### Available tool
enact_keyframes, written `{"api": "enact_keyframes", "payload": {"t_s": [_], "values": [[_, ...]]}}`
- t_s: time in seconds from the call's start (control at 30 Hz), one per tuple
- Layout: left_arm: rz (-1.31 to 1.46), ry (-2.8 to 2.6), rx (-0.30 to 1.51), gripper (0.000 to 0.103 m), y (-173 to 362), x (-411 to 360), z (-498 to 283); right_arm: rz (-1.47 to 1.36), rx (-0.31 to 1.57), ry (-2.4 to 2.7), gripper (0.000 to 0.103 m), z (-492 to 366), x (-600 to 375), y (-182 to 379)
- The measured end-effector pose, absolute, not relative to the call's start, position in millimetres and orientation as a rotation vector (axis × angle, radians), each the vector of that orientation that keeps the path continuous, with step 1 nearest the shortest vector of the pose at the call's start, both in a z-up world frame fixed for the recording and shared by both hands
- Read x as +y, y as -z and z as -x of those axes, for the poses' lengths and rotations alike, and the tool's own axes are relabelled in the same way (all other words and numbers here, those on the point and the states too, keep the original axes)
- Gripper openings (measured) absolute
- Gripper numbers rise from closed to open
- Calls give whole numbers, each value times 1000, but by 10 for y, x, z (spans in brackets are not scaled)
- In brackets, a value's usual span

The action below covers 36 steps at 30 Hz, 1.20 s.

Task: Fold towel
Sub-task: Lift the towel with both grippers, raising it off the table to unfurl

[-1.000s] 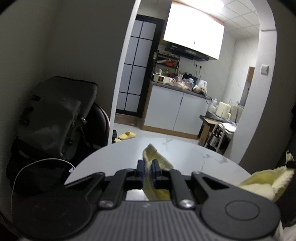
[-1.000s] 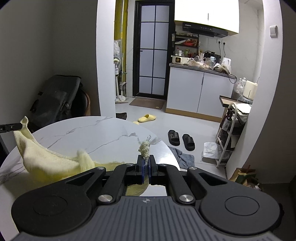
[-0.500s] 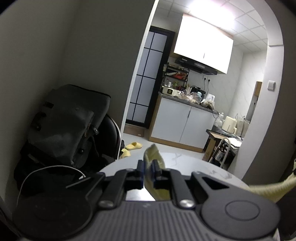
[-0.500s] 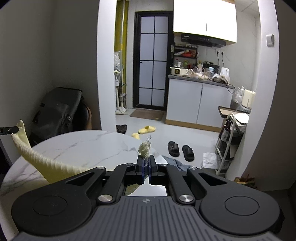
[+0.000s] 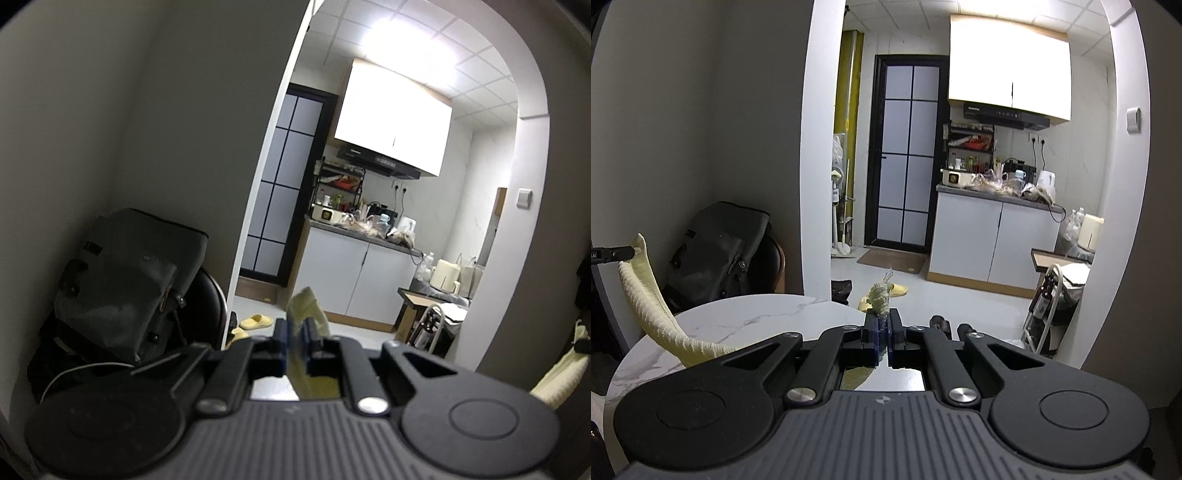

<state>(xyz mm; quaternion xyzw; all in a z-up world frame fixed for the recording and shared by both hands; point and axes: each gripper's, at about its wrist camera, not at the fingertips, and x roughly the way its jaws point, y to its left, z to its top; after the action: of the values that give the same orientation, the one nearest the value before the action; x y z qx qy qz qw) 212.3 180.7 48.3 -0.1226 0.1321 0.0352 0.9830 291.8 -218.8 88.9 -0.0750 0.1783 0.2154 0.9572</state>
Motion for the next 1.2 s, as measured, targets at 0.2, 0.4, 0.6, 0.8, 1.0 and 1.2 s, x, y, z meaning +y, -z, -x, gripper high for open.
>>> {"api": "enact_keyframes", "payload": {"t_s": [0.2,0.4,0.6,0.8,1.0,1.2], "values": [[232,-68,262,9,-562,1831,-2147,144,351,-452,5,-2934,-2122,-931],[217,-69,280,9,-577,1882,-2252,137,356,-457,5,-3092,-2049,-938],[193,-78,303,9,-612,1953,-2455,123,367,-458,5,-3331,-1985,-935],[167,-83,321,9,-681,1998,-2743,107,381,-464,5,-3623,-1939,-909],[141,-84,341,9,-697,1991,-3103,74,377,-460,5,-3950,-1913,-839],[117,-91,346,9,-672,1965,-3316,46,351,-455,5,-4173,-1900,-788]]}}
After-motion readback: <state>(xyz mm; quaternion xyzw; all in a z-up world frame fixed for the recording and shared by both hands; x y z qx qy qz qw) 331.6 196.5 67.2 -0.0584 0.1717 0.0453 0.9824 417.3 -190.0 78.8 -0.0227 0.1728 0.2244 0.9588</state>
